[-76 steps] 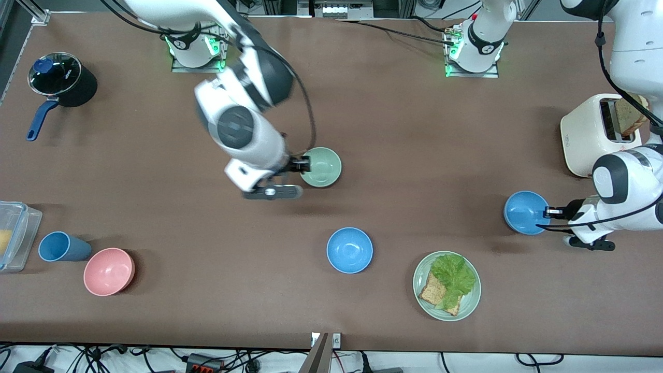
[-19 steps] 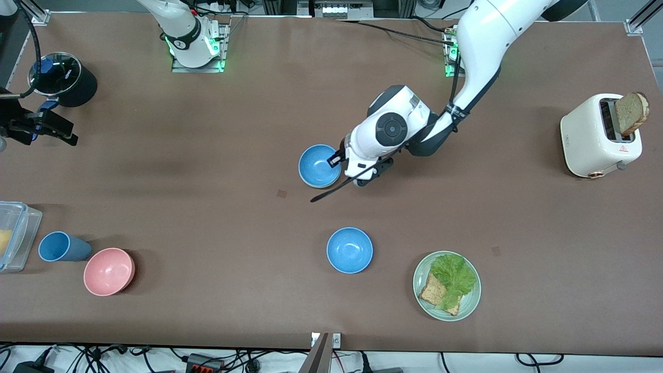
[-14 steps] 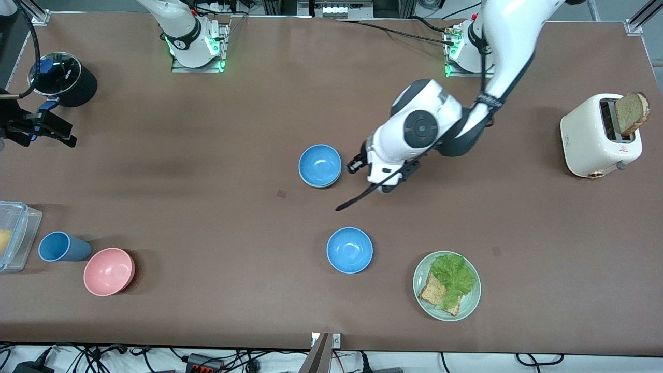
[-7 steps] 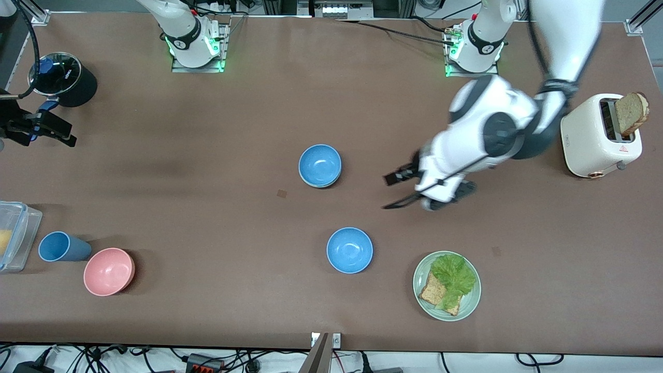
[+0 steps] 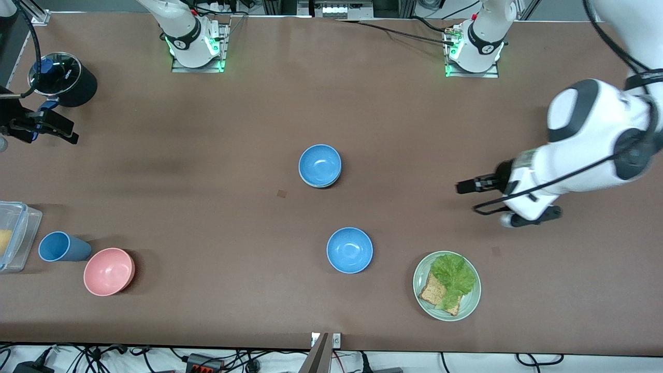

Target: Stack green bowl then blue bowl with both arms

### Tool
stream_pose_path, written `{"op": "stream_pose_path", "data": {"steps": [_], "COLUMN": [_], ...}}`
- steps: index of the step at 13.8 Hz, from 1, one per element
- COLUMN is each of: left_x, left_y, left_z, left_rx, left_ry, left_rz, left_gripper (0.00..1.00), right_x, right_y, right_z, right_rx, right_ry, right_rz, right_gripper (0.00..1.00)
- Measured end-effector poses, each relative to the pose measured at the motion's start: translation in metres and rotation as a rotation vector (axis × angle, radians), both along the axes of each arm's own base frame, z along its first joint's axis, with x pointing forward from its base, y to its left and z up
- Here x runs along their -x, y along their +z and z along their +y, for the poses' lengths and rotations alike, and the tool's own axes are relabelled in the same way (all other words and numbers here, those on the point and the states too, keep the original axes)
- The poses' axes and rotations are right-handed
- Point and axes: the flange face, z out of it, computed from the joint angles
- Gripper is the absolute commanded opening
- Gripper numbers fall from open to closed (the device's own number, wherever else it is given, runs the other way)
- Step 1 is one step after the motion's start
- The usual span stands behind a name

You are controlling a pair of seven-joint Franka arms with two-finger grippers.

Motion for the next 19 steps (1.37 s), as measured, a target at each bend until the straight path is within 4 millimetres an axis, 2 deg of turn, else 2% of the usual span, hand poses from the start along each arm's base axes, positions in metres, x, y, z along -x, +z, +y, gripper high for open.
{"op": "stream_pose_path", "data": {"steps": [2,5,9,11,13,15,19], "left_x": [-0.002,0.009,0.057,0.076,0.085,0.086,0.090], "left_y": [0.016,0.057,0.117,0.135,0.139,0.132,0.120], "left_z": [0.033,0.057,0.076,0.082,0.069,0.057,0.056], "left_rx": [0.012,-0.030,-0.154,-0.193,-0.207,-0.209,-0.215], "left_ry": [-0.057,-0.061,-0.007,-0.005,-0.035,-0.056,-0.056], "left_rz": [-0.004,-0.026,-0.080,-0.100,-0.094,-0.086,-0.112], "left_gripper": [1.00,1.00,1.00,1.00,1.00,1.00,1.00], "right_x": [0.002,0.007,0.009,0.009,0.009,0.009,0.009], "right_y": [0.001,0.000,0.001,0.001,0.001,0.001,0.001], "right_z": [0.000,-0.001,-0.001,-0.001,0.000,0.000,0.001], "right_rx": [0.000,-0.001,-0.001,-0.001,-0.001,-0.001,-0.001], "right_ry": [-0.001,-0.003,-0.006,-0.006,-0.006,-0.005,-0.009], "right_rz": [0.004,0.009,0.006,0.005,0.005,0.005,0.007], "right_gripper": [1.00,1.00,1.00,1.00,1.00,1.00,1.00]}}
